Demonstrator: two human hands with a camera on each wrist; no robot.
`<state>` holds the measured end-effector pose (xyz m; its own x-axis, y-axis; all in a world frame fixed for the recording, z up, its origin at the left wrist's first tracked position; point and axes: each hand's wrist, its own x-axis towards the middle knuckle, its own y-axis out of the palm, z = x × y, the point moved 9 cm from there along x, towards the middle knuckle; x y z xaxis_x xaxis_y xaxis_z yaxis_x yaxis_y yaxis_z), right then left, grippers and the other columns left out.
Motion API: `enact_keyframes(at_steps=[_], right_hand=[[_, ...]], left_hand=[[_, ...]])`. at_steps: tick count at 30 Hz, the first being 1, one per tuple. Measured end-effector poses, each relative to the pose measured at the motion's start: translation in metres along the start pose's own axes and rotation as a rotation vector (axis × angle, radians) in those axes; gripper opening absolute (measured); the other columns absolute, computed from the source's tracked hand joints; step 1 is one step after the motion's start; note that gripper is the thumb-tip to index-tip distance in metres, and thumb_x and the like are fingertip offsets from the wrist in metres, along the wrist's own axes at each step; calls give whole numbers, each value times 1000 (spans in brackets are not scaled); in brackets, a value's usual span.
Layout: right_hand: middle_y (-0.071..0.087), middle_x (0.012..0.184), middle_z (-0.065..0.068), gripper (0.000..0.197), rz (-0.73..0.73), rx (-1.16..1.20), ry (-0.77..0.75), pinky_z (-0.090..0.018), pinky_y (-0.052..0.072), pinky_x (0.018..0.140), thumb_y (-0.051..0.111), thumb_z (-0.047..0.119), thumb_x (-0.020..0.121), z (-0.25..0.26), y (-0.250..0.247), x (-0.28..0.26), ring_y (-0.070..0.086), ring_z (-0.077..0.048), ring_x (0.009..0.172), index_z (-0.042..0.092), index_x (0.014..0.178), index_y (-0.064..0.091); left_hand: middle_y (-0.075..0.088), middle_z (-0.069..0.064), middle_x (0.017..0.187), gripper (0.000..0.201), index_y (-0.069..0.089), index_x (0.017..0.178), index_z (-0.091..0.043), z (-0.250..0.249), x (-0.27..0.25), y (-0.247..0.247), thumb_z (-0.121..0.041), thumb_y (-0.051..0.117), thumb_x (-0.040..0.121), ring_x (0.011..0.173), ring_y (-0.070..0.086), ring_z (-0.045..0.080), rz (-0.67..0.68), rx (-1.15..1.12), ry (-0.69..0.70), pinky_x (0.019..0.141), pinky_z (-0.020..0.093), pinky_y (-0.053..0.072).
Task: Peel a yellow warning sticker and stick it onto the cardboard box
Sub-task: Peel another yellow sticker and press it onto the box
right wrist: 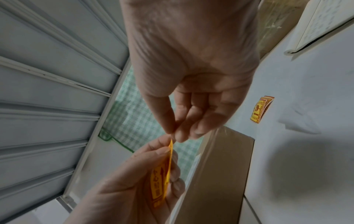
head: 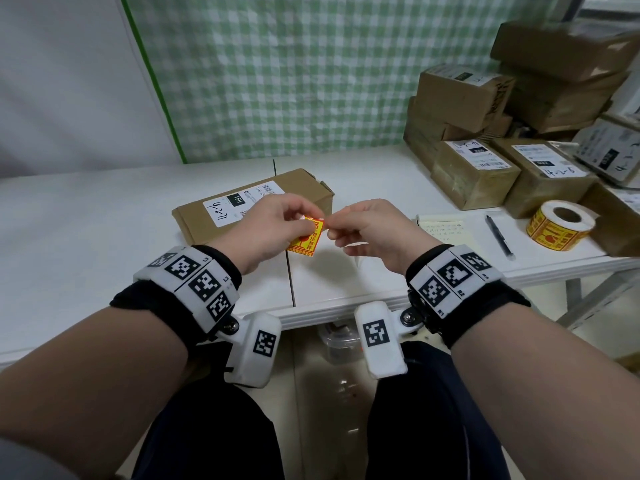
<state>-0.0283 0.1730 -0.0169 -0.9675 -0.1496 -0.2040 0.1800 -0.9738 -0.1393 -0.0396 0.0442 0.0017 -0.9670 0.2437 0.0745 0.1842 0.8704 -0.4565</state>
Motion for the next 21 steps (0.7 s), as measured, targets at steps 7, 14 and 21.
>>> enact_keyframes(at_steps=[7, 14, 21], right_hand=[[62, 66, -3, 13, 8, -28, 19, -17, 45, 51, 65, 12, 80, -1, 0, -3, 54, -11, 56, 13, 67, 65], [60, 62, -3, 13, 14, -45, 42, -16, 41, 48, 63, 11, 80, -3, 1, -3, 51, -11, 53, 12, 67, 63], [58, 58, -2, 14, 43, -85, 55, -18, 38, 49, 62, 10, 78, -5, 4, -3, 49, -11, 51, 14, 64, 60]], left_hand=[[39, -3, 64, 14, 69, 85, -18, -4, 0, 5, -6, 64, 81, 58, 40, 9, 46, 16, 40, 59, 21, 37], [44, 0, 71, 22, 67, 94, -16, -3, -1, 8, 0, 61, 81, 62, 43, 11, 100, 17, 31, 58, 18, 38], [54, 8, 80, 27, 64, 87, -20, -4, -3, 11, 5, 57, 80, 64, 50, 12, 148, 5, 23, 58, 19, 41]])
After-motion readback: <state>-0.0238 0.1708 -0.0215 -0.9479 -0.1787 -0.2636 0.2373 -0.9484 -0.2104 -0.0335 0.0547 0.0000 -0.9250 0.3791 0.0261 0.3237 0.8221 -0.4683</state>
